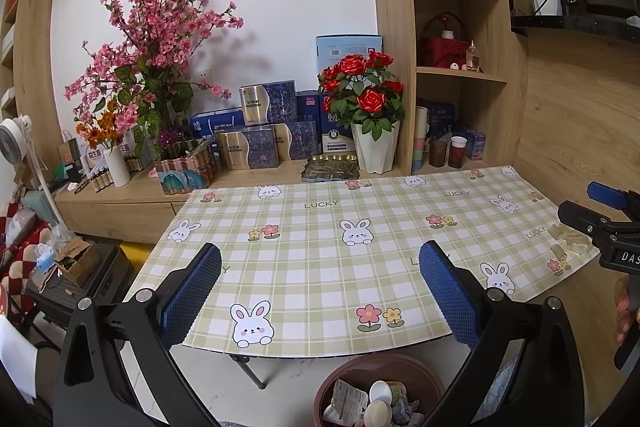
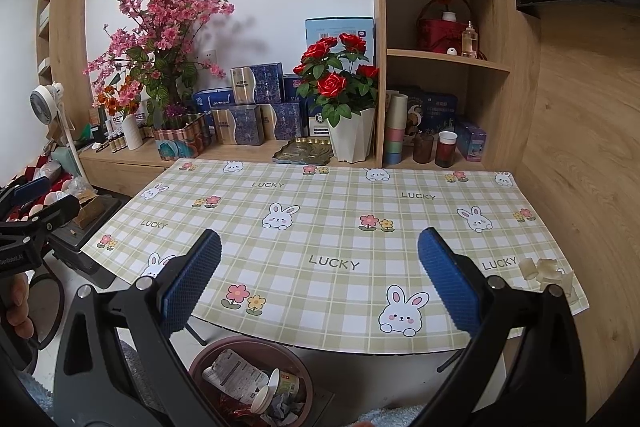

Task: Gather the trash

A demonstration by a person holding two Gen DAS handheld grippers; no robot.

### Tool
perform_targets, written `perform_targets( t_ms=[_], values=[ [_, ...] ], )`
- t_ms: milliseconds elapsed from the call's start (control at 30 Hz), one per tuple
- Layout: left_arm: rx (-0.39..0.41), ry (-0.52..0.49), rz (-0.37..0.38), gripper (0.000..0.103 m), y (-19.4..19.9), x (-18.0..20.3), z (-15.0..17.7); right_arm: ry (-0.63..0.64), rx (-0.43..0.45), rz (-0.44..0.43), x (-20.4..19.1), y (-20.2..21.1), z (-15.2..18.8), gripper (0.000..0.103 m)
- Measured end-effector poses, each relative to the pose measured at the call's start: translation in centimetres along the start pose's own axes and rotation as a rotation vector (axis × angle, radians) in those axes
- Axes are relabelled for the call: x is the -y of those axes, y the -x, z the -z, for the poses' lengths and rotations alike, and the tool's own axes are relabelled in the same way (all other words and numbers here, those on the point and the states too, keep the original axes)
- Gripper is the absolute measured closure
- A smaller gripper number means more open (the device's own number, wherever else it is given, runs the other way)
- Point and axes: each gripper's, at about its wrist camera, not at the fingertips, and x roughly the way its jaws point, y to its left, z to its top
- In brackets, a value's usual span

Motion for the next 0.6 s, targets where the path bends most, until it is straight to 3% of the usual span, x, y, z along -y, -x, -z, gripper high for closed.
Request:
perform_targets(
  t_ms=[600],
  values=[
    [-0.019,0.024,-0.026,0.006,-0.1,-1.2,0.0,-0.001,-0.002,-0.001,-0.5,0.0,0.1,0.006]
  ],
)
